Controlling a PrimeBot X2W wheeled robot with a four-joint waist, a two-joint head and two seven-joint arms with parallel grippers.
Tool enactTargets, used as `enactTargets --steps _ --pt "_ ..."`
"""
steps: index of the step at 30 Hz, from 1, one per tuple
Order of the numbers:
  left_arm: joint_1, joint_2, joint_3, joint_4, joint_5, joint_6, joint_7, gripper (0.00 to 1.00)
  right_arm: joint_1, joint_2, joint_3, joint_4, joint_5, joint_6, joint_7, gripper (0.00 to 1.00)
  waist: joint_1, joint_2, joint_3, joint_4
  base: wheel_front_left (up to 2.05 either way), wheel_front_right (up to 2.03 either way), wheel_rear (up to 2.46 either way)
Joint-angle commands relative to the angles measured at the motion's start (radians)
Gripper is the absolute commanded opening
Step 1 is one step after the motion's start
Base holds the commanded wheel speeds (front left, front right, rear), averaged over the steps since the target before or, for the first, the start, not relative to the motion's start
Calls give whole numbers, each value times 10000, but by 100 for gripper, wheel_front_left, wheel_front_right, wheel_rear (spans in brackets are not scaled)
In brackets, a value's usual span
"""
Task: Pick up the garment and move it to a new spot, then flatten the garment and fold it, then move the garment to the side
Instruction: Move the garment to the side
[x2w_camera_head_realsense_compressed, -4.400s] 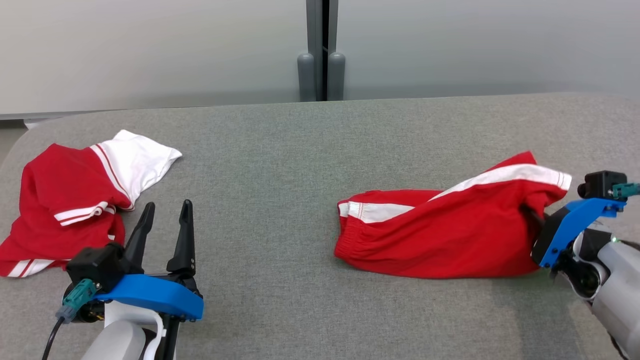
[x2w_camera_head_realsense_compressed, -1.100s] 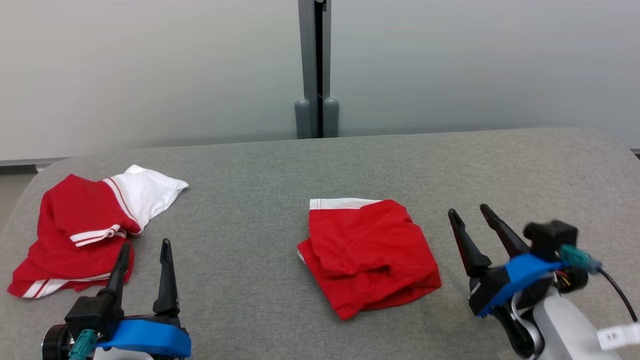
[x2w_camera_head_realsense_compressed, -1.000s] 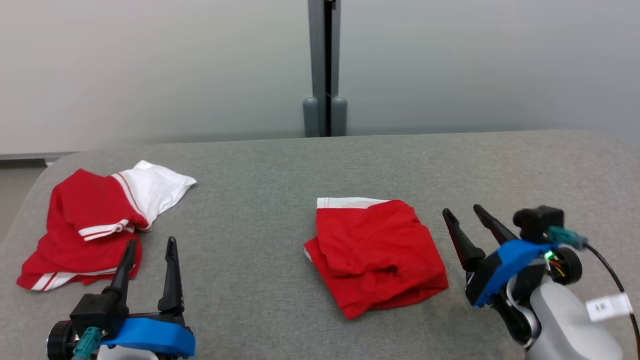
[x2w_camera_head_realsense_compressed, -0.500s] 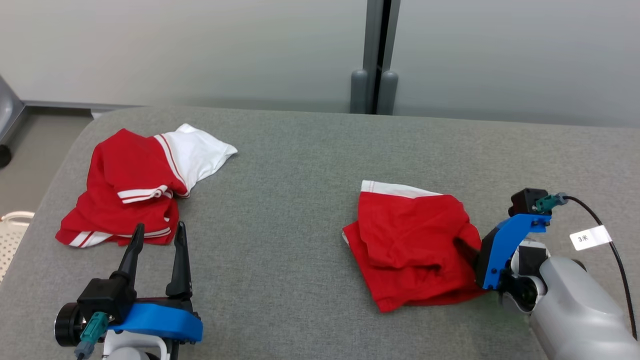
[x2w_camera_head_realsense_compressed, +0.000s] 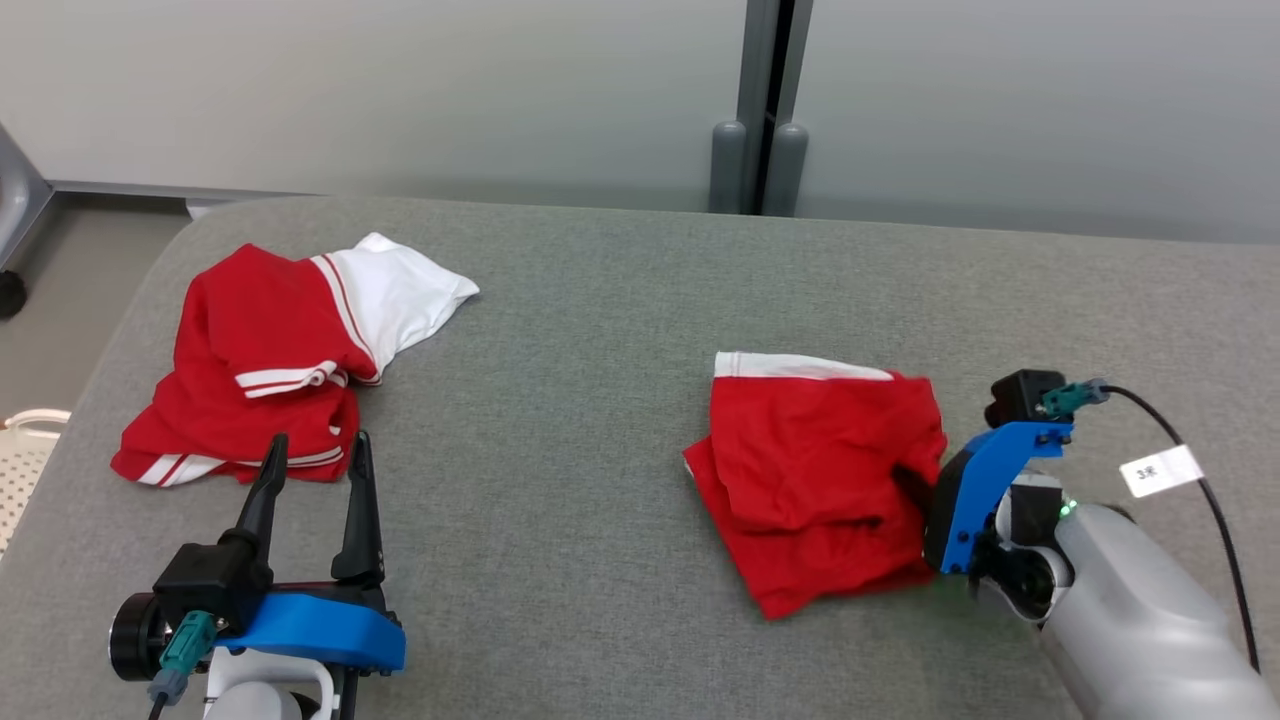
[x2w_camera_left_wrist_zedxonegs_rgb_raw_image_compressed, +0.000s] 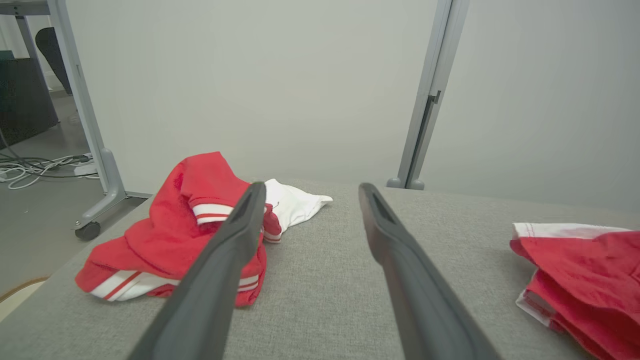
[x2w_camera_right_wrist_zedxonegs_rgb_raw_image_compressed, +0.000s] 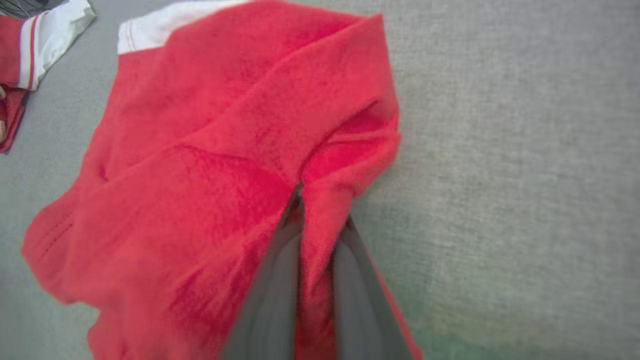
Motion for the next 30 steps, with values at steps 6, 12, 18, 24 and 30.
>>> enactTargets --steps 6,12,18,24,30 --pt "-72 49 -221 -130 54 -82 -27 100 -293 -423 318 -124 346 1 -955 0 -1 -1 -316 -648 0 0 0" --pt "-219 -12 -677 -187 -67 -68 -27 100 -433 -502 562 27 632 1 -1495 0 -1 -1 -420 -1761 0 0 0" --pt "-393 0 -1513 -197 -182 -71 -29 100 -453 -505 760 -4 984 3 -1982 0 -1 -1 -322 -2943 0 0 0" --pt "-699 156 -1965 -194 -309 -70 -27 100 -767 -566 962 -70 1239 3 -2432 0 -1 -1 32 -3529 0 0 0" --pt "-1179 495 -2224 -231 -247 -71 -27 100 -1723 -926 1265 -83 1373 1 -2451 0 -1 -1 1083 -3510 0 0 0"
